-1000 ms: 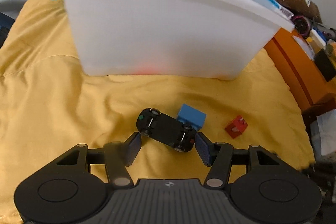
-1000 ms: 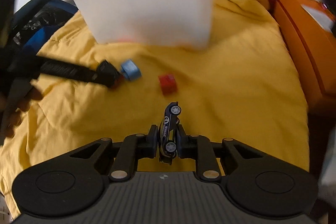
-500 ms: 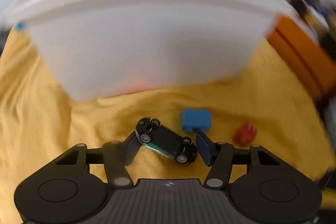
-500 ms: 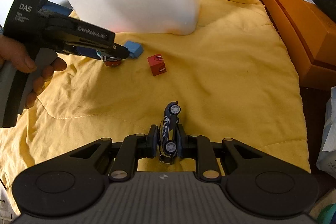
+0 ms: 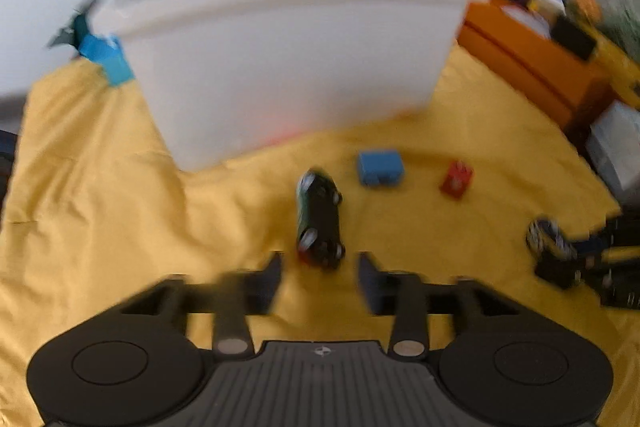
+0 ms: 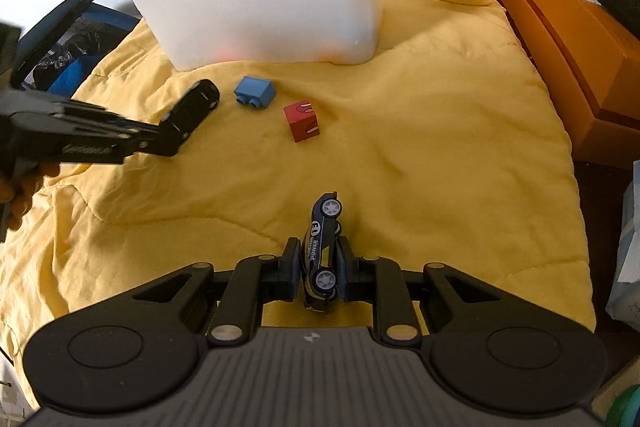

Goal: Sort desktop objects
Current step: 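Grasp a toy car with the left tool while the right grasps a dark blue car, then carry both toy cars up over the white bin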

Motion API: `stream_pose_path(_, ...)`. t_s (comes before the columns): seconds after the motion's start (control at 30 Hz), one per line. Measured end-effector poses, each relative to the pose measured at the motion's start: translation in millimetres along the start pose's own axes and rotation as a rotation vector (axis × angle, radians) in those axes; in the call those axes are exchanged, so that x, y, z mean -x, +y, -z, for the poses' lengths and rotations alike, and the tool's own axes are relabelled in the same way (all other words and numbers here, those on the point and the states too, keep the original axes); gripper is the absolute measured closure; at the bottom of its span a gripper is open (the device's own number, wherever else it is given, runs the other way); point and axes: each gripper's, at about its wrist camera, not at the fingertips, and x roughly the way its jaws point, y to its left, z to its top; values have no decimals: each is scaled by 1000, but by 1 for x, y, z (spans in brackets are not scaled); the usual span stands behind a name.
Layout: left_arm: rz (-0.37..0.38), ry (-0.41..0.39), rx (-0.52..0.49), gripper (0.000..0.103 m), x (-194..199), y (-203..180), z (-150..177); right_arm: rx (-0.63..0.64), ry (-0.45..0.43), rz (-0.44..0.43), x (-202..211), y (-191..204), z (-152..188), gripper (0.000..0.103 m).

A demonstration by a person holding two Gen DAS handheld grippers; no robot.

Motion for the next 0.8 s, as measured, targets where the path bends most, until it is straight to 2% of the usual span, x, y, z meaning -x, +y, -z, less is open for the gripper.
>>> stream_pose_path(0.03, 14, -12, 28, 43, 1, 2, -3, 0, -1, 0, 0, 0, 0, 82)
stream_pose_path(0.1, 35, -4, 58, 43, -7, 3, -14, -4, 0, 0, 0, 0, 0, 82)
stream_pose_path(0.23, -5, 18, 65, 44, -30, 4, -27, 1, 5, 4, 0, 2, -1, 82)
stream_pose_path(0.33, -1, 41, 55, 70, -42, 4, -32, 2, 7, 3, 0, 3, -1, 82)
stream_pose_path(0.47, 0, 37, -2, 70, -39, -3, -29, 3, 7, 4, 0, 4, 1, 82)
stream_pose_path(0.6, -2, 23, -8, 71, -17, -2, -20, -7, -4, 0, 3, 3, 2, 82)
stream_pose_path(0.8, 32, -60, 69, 70, 40, 8, -7, -7, -65, -12, 18, 6, -5, 83)
